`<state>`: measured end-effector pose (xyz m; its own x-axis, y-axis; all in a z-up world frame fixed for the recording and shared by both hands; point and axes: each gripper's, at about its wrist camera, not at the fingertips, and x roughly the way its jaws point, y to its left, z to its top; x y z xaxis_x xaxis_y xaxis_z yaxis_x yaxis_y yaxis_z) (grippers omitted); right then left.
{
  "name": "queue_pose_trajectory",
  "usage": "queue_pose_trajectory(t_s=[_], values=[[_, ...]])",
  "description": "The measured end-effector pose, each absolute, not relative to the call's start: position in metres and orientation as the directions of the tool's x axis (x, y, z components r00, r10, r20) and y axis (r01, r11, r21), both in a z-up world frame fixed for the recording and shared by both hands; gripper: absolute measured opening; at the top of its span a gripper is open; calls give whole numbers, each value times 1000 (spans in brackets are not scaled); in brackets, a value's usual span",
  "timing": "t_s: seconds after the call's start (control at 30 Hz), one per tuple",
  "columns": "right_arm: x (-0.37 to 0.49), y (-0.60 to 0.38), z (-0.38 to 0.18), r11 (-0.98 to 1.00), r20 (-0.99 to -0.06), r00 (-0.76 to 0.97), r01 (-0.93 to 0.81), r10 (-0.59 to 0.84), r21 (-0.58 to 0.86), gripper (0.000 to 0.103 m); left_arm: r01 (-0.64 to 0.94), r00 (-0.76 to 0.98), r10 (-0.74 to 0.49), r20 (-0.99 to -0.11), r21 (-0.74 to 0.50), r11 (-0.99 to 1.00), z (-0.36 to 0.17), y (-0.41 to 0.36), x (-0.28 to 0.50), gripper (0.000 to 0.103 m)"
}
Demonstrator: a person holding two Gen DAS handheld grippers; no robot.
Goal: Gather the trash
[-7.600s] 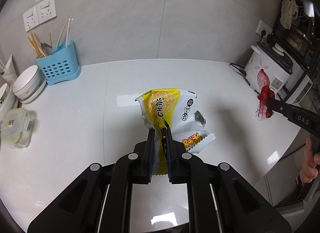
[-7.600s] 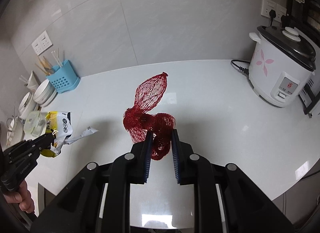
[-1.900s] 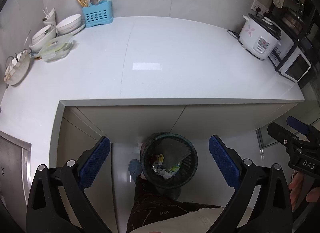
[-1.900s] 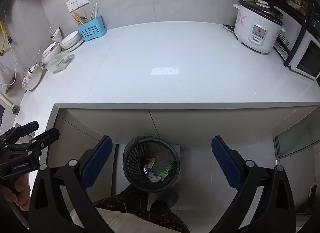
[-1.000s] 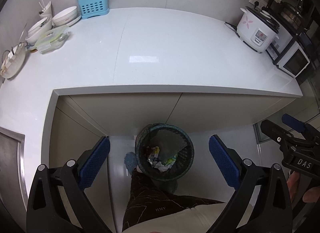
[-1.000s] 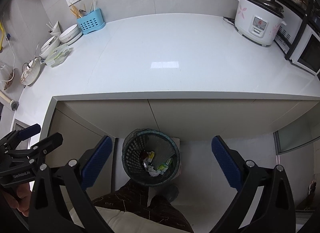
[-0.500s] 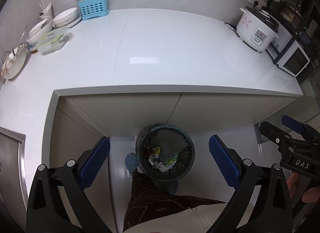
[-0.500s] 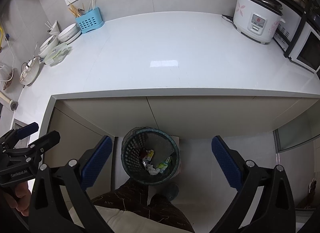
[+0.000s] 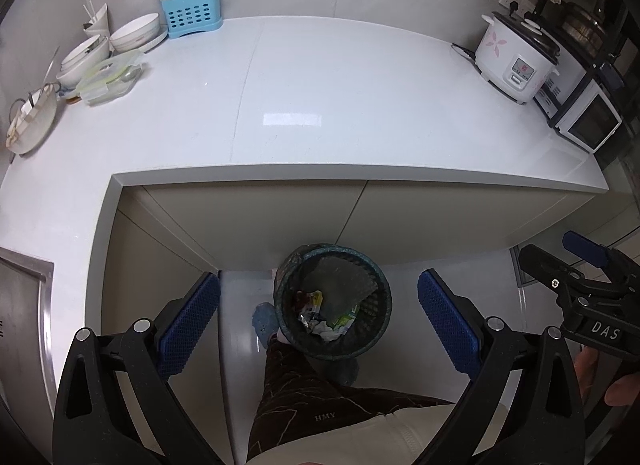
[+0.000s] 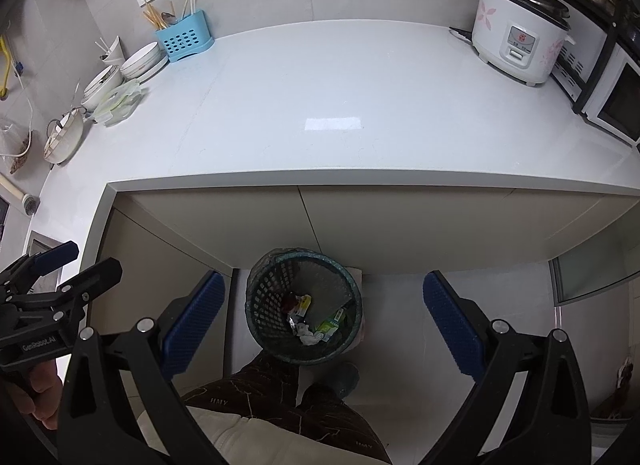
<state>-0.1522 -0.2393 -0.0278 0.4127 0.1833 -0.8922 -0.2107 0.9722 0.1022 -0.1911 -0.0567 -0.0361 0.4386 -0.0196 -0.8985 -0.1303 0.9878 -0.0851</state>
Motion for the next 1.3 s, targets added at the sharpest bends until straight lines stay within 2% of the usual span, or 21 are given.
queue_pose_trajectory(t_s=[1.3], values=[[-151, -237, -25, 970, -889, 417, -221, 190, 103, 95, -125, 437, -61, -897, -128, 984, -39, -62, -189, 97]])
